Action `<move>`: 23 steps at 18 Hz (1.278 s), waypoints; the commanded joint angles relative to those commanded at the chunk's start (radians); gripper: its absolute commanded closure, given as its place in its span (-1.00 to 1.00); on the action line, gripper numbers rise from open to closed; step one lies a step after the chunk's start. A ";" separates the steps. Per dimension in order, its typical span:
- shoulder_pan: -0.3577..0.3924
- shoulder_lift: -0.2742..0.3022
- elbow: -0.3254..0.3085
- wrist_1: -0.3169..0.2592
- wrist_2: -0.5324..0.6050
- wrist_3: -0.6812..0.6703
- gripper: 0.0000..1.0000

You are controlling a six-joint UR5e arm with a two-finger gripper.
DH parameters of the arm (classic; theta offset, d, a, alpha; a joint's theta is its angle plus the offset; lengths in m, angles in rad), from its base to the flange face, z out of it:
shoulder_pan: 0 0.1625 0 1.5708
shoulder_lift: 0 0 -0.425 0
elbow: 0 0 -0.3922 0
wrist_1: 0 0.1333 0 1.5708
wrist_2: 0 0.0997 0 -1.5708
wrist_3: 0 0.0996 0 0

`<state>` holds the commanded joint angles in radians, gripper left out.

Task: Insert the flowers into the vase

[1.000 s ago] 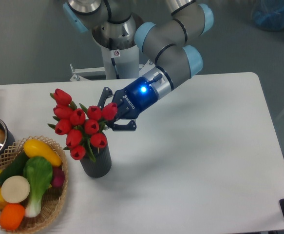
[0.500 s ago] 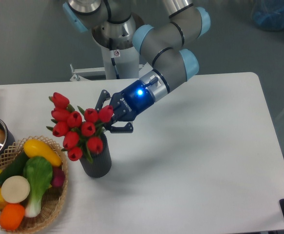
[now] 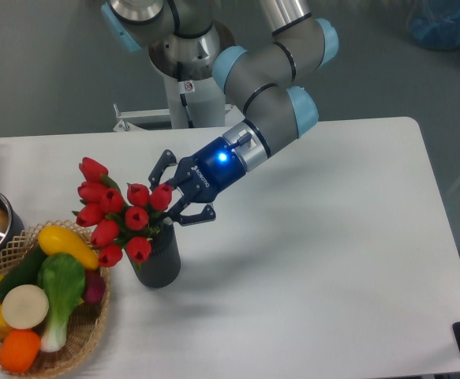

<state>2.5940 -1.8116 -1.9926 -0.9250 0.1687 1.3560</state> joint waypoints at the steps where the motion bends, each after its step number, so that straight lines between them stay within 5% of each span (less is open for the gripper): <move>1: 0.000 0.000 0.000 0.000 0.002 0.000 0.04; 8: 0.006 0.003 0.002 -0.002 0.024 0.002 -0.22; 9: 0.011 0.005 0.002 -0.002 0.038 0.000 -0.45; 10: 0.015 0.006 0.000 -0.002 0.049 0.000 -0.92; 11: 0.021 0.011 -0.002 -0.002 0.060 0.000 -1.00; 23: 0.198 0.136 0.014 -0.005 0.202 -0.011 -1.00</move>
<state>2.7917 -1.6752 -1.9789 -0.9296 0.3710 1.3453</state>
